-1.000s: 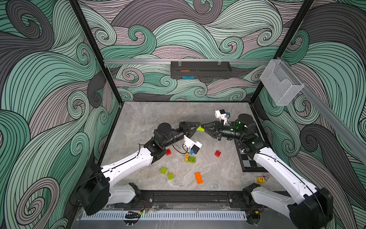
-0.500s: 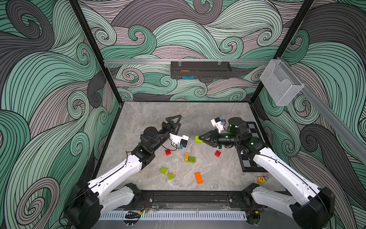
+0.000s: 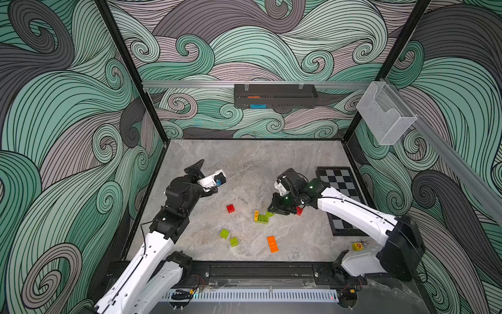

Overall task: Assemble a giraffe with lego
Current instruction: Assemble the lego brick with the lego brick.

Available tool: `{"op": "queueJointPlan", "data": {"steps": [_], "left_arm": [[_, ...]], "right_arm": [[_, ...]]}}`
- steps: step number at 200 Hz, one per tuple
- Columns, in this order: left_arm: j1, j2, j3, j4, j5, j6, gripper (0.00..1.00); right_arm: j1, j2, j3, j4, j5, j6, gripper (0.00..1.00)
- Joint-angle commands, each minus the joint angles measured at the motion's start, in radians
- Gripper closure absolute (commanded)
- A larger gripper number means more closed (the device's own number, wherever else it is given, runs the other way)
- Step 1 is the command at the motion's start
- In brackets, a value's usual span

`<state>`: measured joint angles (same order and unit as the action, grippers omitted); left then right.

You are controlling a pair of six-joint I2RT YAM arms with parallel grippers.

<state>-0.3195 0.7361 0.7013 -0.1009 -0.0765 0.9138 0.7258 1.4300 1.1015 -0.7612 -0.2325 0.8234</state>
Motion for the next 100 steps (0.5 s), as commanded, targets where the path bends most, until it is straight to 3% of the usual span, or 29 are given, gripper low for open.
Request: {"op": "queueJointPlan", "data": {"steps": [1, 28, 55, 72, 100], "left_arm": [[0.036, -0.042, 0.059, -0.253, 0.035, -0.32, 0.05], [0.072, -0.075, 0.097, -0.423, 0.186, -0.497, 0.01], [0.112, -0.116, 0.05, -0.442, 0.311, -0.597, 0.01], [0.14, -0.135, -0.005, -0.41, 0.341, -0.665, 0.01], [0.142, -0.154, -0.034, -0.377, 0.326, -0.651, 0.01]], "right_arm": [[0.012, 0.031, 0.019, -0.065, 0.081, -0.015, 1.0], [0.023, 0.079, 0.022, -0.064, 0.111, 0.002, 1.0], [0.044, 0.132, 0.035, -0.046, 0.147, 0.026, 1.0], [0.055, 0.167, 0.05, -0.046, 0.158, 0.046, 1.0], [0.086, 0.218, 0.077, -0.046, 0.199, 0.081, 1.0]]}}
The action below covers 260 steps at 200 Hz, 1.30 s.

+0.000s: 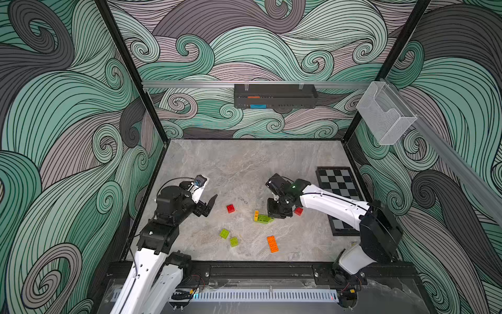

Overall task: Assemble a giraffe with lego
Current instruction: Assemble the lego brick with the lego brick.

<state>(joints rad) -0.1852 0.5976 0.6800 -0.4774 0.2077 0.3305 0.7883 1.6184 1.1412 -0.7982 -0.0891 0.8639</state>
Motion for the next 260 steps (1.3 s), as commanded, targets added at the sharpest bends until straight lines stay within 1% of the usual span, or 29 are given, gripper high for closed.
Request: {"op": "queueJointPlan", "data": {"steps": [1, 43, 77, 119, 186, 260], "left_arm": [[0.007, -0.015, -0.013, 0.0, 0.041, -0.068, 0.01], [0.005, -0.023, -0.033, 0.021, 0.044, -0.067, 0.01], [-0.003, -0.028, -0.041, 0.03, 0.052, -0.066, 0.01], [-0.018, -0.048, -0.054, 0.048, 0.046, -0.061, 0.01], [-0.048, -0.072, -0.062, 0.063, 0.034, -0.054, 0.01], [-0.057, -0.083, -0.063, 0.066, 0.022, -0.05, 0.01]], "right_arm": [[0.024, 0.032, 0.039, -0.01, 0.057, 0.042, 1.0], [0.044, 0.067, 0.083, -0.05, 0.137, 0.072, 1.0], [0.068, 0.138, 0.15, -0.128, 0.154, 0.081, 1.0], [0.084, 0.185, 0.211, -0.184, 0.189, 0.089, 1.0], [0.086, 0.241, 0.241, -0.197, 0.205, 0.101, 1.0], [0.085, 0.277, 0.261, -0.198, 0.201, 0.096, 1.0]]}}
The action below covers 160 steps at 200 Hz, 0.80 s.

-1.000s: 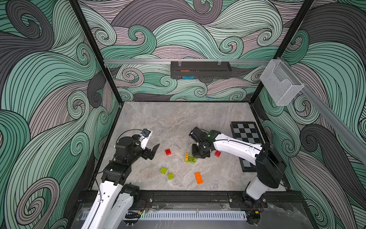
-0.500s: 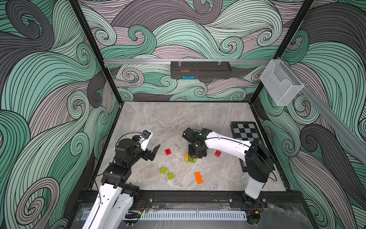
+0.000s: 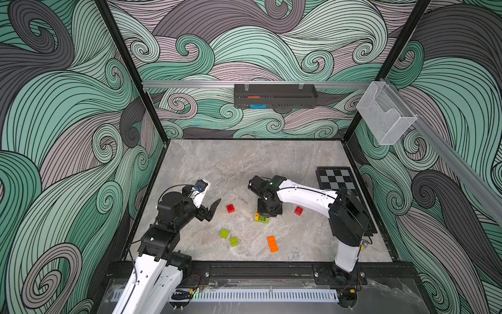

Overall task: Assemble a giraffe with lego
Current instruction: Assemble the lego brick with the lego brick.

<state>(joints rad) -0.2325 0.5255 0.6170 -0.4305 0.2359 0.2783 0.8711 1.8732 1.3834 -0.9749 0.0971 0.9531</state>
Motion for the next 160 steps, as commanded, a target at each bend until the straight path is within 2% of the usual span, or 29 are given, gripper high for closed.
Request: {"op": "queueJointPlan", "data": {"steps": [1, 116, 160], "left_arm": [[-0.01, -0.01, 0.0, 0.019, -0.006, 0.002, 0.01], [-0.004, -0.02, -0.003, 0.024, -0.015, 0.006, 0.01], [-0.008, -0.031, -0.003, 0.026, -0.021, 0.009, 0.01]], "right_arm": [[0.002, 0.023, 0.018, -0.022, 0.015, 0.008, 1.0], [-0.014, 0.055, -0.079, -0.041, -0.001, 0.055, 1.0], [-0.014, 0.127, -0.074, -0.058, -0.032, 0.057, 1.0]]}}
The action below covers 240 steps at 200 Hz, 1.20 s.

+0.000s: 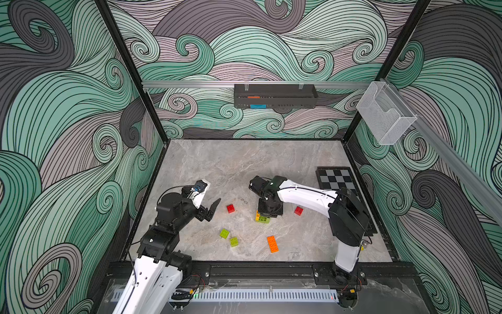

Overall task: Assemble a giraffe with lego
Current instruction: Assemble the lego brick with the lego brick.

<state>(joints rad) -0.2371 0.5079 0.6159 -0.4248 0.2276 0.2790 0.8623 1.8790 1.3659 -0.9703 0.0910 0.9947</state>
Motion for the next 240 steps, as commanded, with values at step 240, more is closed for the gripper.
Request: {"op": "queueJointPlan", "data": {"steps": [240], "left_arm": [[0.001, 0.158, 0.158, -0.016, 0.17, -0.127, 0.01]], "right_arm": [[-0.216, -0.321, -0.269, 0.318, -0.341, -0.023, 1.0]]}}
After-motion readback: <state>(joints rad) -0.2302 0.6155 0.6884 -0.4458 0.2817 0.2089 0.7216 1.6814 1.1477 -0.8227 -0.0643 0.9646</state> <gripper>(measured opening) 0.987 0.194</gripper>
